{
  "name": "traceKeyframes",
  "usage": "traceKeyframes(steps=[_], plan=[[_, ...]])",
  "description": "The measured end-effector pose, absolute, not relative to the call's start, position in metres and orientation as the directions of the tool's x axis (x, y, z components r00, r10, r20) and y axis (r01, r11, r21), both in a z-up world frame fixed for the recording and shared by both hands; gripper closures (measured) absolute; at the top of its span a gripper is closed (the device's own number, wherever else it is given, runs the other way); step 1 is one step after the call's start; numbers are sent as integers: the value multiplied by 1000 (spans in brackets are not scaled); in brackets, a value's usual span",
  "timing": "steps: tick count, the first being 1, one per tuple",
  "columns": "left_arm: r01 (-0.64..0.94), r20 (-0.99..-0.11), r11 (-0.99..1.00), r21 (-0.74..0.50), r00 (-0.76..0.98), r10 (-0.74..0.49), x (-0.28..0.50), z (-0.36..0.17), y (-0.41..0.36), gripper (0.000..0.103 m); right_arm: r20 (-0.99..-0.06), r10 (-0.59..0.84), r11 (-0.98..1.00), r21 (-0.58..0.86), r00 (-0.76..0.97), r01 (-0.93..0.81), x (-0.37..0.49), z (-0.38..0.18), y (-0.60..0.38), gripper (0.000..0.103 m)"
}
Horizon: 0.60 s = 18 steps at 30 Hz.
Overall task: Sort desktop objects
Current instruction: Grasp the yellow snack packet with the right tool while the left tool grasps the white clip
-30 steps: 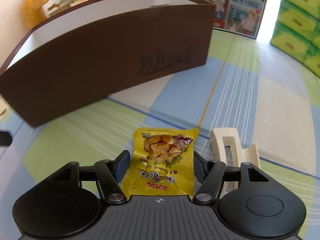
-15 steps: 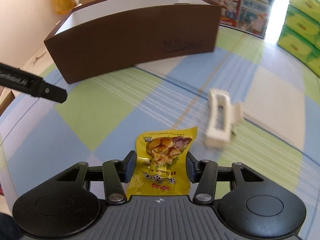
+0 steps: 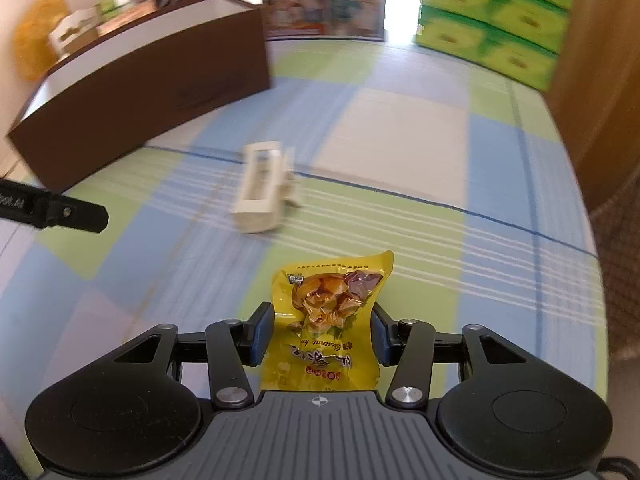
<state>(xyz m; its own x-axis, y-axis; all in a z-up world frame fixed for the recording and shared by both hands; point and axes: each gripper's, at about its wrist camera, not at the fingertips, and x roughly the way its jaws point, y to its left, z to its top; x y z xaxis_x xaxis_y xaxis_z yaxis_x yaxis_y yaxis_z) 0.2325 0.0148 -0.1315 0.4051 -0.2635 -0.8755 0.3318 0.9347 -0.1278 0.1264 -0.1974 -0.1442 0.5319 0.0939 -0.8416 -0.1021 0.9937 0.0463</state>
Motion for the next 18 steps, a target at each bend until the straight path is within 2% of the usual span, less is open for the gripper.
traceKeyframes(steps=[7,13,18], plan=[[446,-849,881,-157,395,-351,244,-141,-40,12,-844,52,997,76,533,22,132,-149,-237,56],[494,-850,856,-152,376,-368,254,-149,-76,13,-837,27,993,84,546,79,142,-150,-259,55],[512,-848,846,-150,374,-376,264,-158,-100,19,-831,7,989,90,556,121,149,-151,-274,55]])
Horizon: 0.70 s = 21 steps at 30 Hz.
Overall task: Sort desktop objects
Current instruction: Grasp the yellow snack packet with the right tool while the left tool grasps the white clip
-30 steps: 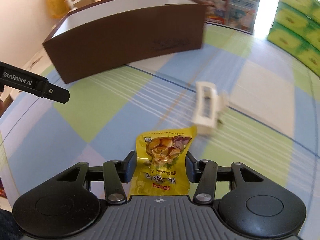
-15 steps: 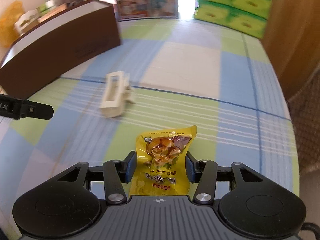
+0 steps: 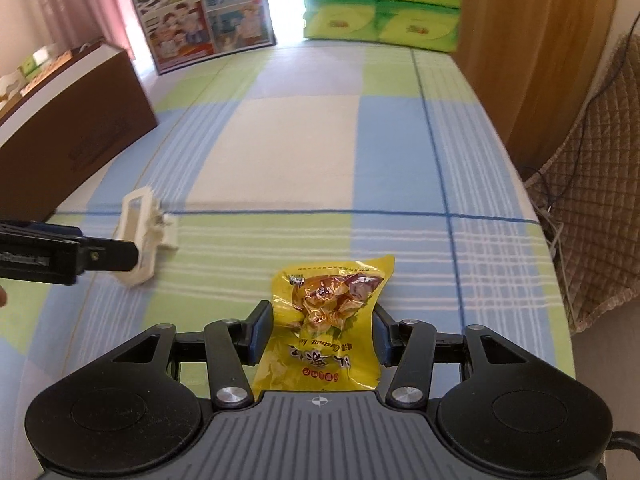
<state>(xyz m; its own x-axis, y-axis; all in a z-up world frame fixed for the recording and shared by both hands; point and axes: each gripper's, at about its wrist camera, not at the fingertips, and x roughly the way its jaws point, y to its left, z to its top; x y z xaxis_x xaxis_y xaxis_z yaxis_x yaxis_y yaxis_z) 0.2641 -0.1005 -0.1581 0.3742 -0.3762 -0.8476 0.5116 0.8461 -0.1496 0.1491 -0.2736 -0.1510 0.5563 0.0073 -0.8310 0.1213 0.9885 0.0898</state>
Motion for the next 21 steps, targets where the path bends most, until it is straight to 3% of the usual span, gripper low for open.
traceKeyframes(steps=[13,15,21], plan=[[468,-859,879,-93,408,-308,285,-183,-132,43,-820,20,984,118,572,136,152,-153,-287,54],[482,-853,872,-80,419,-310,285,-183,-131,50,-818,22,984,119,574,131,153,-153,-287,54],[542,-846,840,-16,440,-300,273,-183,-116,60,-814,28,986,120,581,120,153,-154,-289,54]])
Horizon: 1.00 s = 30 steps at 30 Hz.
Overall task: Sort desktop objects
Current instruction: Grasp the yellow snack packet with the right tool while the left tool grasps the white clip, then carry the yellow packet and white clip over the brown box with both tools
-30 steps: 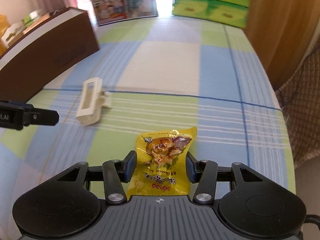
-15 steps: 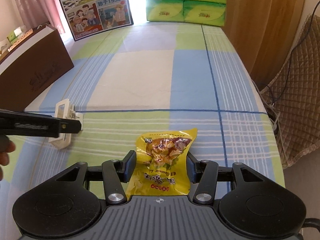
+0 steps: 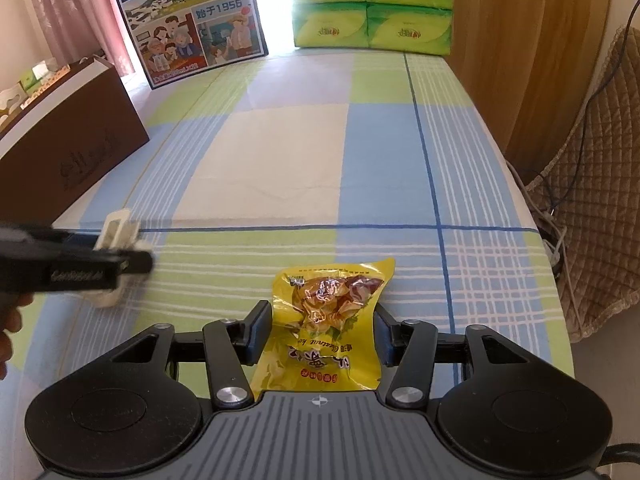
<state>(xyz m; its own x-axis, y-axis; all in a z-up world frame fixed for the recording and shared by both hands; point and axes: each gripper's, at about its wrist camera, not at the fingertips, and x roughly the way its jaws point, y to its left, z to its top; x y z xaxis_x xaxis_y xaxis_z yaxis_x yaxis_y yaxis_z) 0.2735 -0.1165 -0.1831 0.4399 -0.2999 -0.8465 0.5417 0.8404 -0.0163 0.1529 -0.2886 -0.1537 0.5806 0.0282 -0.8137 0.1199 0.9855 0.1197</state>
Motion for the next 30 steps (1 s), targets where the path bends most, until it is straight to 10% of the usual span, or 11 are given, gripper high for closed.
traceKeyframes(steps=[30], plan=[[380,-858,925,9,478,-189,238,-179,-22,53,-809,29,999,43,587,9,154,-170,-241,44]])
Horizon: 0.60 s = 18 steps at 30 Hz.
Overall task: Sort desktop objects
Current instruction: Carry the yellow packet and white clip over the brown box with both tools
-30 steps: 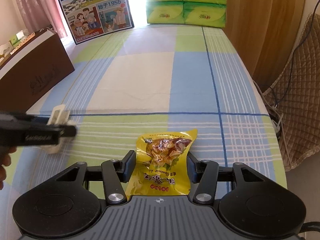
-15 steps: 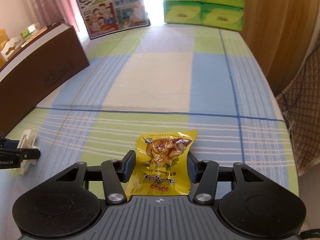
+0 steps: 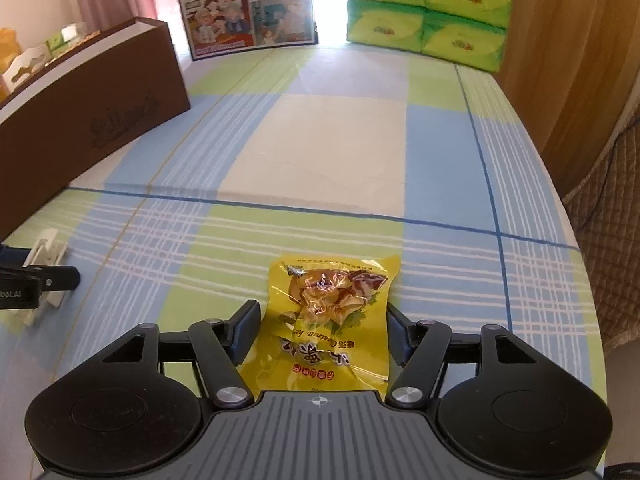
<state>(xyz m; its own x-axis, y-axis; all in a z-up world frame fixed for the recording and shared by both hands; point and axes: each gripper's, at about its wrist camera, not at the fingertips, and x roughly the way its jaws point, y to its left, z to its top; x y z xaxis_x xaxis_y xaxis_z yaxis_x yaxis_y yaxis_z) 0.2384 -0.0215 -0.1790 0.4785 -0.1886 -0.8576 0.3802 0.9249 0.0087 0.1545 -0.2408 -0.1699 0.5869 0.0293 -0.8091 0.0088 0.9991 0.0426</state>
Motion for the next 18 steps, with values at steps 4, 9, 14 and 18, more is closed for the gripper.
traceKeyframes(steps=[4,9,14,18], plan=[[397,-853,918,-4,478,-210,234,-178,-16,62,-792,37,999,28,610,-24,147,-163,-234,54],[390,-857,920,-32,463,-226,228,-176,-7,64,-782,56,998,44,621,-35,141,-154,-227,58],[375,-859,926,-43,460,-226,220,-172,4,65,-773,82,997,63,629,-53,135,-146,-217,59],[364,-855,930,-50,466,-229,214,-166,13,66,-768,114,993,80,630,-83,131,-140,-208,59]])
